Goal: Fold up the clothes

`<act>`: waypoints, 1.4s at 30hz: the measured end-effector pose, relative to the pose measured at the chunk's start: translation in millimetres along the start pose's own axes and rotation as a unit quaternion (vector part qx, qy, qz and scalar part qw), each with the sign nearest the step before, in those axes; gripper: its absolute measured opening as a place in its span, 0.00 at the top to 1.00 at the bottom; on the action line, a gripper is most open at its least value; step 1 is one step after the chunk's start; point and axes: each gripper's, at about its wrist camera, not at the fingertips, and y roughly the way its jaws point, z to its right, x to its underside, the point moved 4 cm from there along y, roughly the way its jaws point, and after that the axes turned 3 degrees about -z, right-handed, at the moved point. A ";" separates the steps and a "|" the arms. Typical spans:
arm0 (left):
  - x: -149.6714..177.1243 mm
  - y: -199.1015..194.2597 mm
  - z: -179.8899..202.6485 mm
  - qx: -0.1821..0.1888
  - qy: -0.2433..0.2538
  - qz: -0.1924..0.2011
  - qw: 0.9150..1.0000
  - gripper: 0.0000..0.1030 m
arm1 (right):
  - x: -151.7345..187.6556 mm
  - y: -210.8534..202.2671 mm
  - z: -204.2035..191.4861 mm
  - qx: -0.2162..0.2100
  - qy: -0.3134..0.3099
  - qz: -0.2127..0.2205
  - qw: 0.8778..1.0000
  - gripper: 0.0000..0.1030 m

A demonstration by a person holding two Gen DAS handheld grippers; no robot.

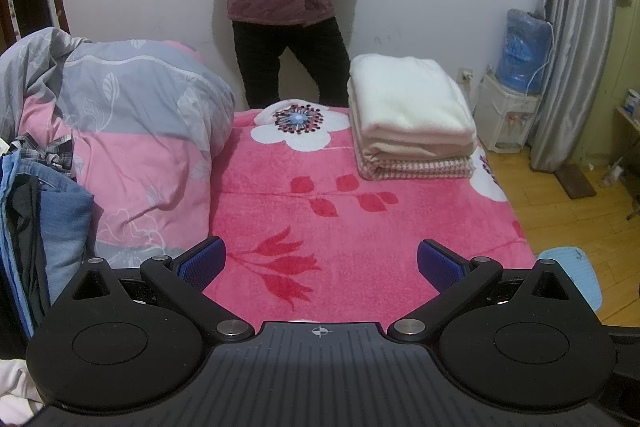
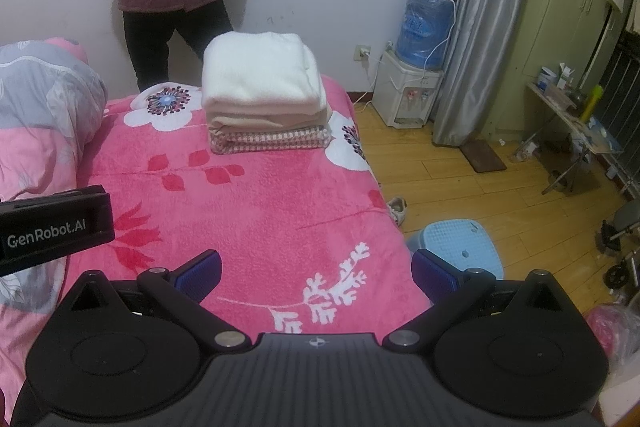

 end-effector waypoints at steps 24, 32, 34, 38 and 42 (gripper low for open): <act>3.5 6.5 1.7 0.001 0.004 -0.009 1.000 0.00 | 3.8 4.3 -1.7 0.000 -0.001 -0.007 1.000 0.00; 3.1 8.7 2.8 0.000 0.004 -0.012 1.000 0.00 | 3.6 6.9 -1.5 -0.001 -0.004 -0.009 1.000 0.00; 3.3 8.8 3.1 0.000 0.005 -0.012 1.000 0.00 | 2.7 7.5 -1.1 0.000 -0.003 -0.009 1.000 0.00; 3.5 9.6 2.9 0.000 0.005 -0.013 1.000 0.00 | 2.6 7.6 -1.6 0.000 -0.003 -0.010 1.000 0.00; 3.3 9.6 2.1 0.000 0.004 -0.012 1.000 0.00 | 2.1 7.3 -1.9 0.001 -0.004 -0.010 1.000 0.00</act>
